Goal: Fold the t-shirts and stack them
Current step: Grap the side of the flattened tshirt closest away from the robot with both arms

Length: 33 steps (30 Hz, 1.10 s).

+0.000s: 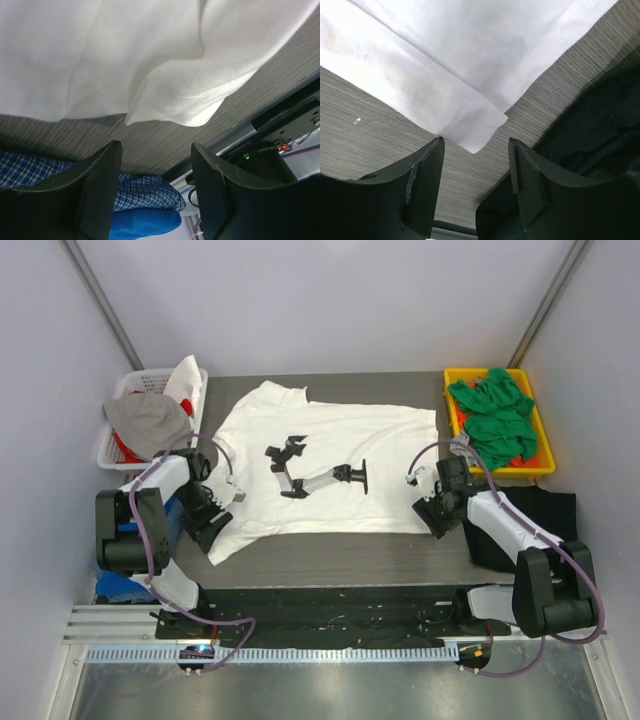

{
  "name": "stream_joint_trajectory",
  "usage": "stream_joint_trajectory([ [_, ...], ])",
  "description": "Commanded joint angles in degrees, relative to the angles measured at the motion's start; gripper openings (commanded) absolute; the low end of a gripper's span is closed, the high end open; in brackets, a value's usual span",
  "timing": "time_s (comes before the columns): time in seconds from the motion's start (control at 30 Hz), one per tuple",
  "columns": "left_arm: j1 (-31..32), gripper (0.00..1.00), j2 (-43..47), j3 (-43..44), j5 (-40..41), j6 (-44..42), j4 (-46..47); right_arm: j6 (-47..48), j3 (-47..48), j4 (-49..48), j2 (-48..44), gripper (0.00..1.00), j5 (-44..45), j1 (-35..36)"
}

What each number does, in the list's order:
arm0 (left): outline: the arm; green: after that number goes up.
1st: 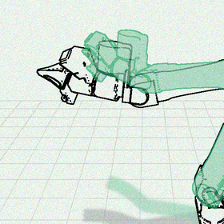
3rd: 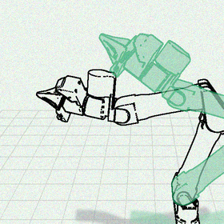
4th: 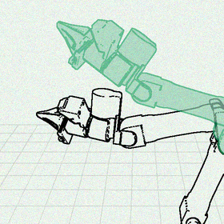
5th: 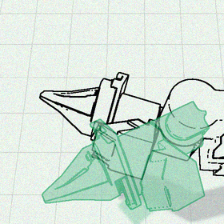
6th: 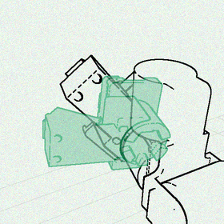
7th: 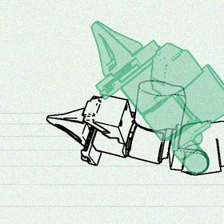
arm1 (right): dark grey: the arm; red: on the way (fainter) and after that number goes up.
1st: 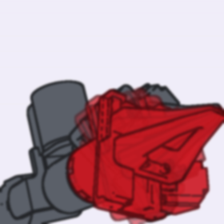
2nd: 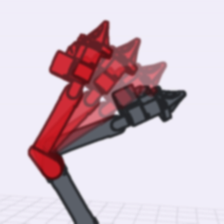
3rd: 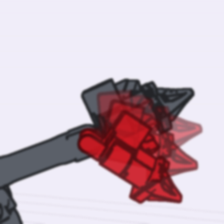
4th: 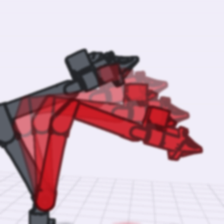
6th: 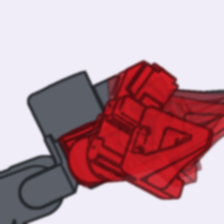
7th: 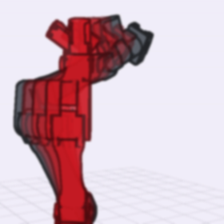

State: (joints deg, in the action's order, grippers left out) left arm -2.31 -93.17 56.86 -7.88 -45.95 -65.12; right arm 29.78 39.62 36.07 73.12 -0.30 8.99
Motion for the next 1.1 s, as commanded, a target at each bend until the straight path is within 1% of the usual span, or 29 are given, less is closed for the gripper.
stream_joint_trajectory([
  [0.0,-1.6,0.62,-1.4,0.9,-2.5,-1.7,1.4,-0.8,0.2,0.0,-2.3,0.61,-1.0,0.1],
  [0.4,-1.6,0.59,-4.9,1.9,-3.5,-0.7,4.9,-1.0,0.2,-0.1,-1.9,0.61,-1.2,0.0],
  [0.6,-1.7,0.55,-6.1,2.5,-3.7,-0.3,6.2,-1.1,0.1,-0.2,-2.0,0.61,-1.0,0.0],
  [0.63,-1.7,0.50,-6.3,2.6,-3.6,-0.2,6.2,-1.0,0.0,-0.2,-2.1,0.61,-0.9,0.0],
  [0.73,-1.7,0.45,-6.2,2.0,-2.9,-0.2,6.6,-1.1,-0.1,-0.2,-2.3,0.60,-0.8,0.0],
  [0.9,-1.6,0.44,-5.4,-1.1,-2.5,0.0,8.5,-1.2,0.0,-0.3,-2.4,0.61,-0.7,0.0],
  [1.07,-1.7,0.35,-5.6,-3.4,-1.0,0.1,10.6,-1.3,-0.2,-0.3,-2.6,0.60,-0.5,0.0],
])
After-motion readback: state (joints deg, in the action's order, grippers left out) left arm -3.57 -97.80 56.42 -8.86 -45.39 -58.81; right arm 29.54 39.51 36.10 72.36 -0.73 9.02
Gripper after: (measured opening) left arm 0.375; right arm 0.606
